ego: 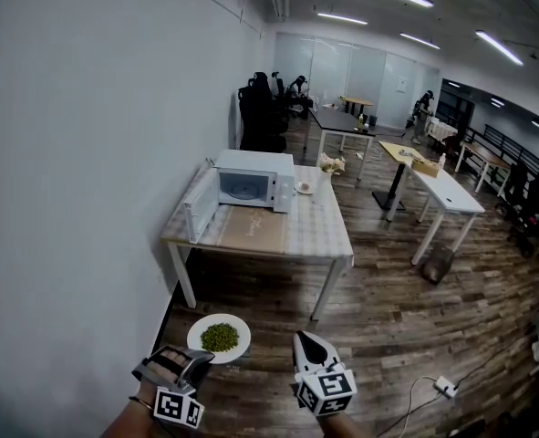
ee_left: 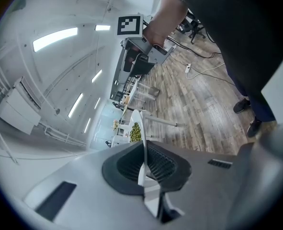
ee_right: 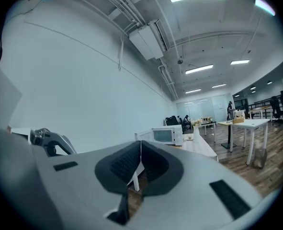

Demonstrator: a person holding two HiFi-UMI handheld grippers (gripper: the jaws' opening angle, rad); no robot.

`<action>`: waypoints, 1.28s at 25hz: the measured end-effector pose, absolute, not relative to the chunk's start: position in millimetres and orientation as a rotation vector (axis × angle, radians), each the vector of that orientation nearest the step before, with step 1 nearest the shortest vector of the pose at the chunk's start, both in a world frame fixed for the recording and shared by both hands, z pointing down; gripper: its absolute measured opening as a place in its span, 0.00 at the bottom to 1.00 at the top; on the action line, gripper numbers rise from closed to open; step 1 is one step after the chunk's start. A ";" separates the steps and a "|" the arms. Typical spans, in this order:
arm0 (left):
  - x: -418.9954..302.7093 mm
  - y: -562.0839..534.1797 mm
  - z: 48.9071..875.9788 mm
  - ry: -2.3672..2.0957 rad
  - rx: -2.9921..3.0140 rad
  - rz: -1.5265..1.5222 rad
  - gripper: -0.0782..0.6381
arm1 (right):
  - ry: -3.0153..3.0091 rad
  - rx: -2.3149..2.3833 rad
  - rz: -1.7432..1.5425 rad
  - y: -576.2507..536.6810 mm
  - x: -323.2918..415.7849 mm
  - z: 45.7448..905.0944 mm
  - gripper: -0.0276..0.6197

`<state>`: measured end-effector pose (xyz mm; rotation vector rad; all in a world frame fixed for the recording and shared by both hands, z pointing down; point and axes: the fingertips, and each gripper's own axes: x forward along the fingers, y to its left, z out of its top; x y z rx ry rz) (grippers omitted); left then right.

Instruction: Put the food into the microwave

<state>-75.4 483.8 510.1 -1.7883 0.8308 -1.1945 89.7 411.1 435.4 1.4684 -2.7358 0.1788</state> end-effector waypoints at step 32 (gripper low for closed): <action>-127.3 454.4 511.1 0.755 -1.806 -1.083 0.13 | -2.654 1.527 0.158 391.0 27.4 449.7 0.06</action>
